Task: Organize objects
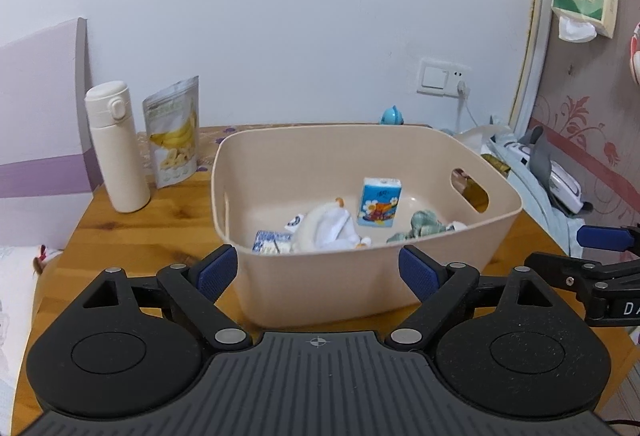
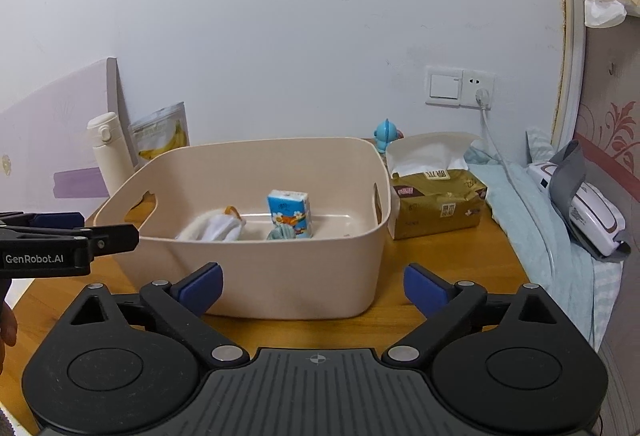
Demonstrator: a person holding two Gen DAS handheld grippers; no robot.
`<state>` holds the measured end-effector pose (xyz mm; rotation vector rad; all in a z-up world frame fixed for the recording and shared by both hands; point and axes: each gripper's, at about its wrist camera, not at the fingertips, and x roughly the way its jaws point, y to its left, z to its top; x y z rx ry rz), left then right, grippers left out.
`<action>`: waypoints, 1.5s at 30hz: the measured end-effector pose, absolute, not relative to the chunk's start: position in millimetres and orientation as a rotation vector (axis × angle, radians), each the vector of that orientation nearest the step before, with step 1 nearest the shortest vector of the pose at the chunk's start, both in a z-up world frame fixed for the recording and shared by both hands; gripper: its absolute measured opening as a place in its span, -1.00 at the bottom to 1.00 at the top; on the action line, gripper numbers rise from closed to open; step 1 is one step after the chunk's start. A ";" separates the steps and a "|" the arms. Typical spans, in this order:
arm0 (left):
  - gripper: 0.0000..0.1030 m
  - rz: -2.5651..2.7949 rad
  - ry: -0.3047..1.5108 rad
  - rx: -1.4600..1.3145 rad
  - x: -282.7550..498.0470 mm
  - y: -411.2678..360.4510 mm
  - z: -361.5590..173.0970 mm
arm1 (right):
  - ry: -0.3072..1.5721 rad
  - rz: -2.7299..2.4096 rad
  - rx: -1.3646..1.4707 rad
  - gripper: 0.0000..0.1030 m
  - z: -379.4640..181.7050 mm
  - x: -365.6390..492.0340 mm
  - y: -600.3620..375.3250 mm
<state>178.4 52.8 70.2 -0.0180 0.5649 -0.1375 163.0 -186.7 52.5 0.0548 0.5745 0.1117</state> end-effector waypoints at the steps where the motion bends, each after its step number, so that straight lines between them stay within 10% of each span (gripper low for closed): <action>1: 0.73 -0.133 0.564 -0.016 173.8 53.5 70.5 | 0.574 0.117 0.059 0.93 52.3 159.1 -186.4; 45: 0.83 -0.072 0.542 -0.016 26.1 48.0 41.6 | 0.586 0.092 0.012 1.00 15.2 36.0 -190.5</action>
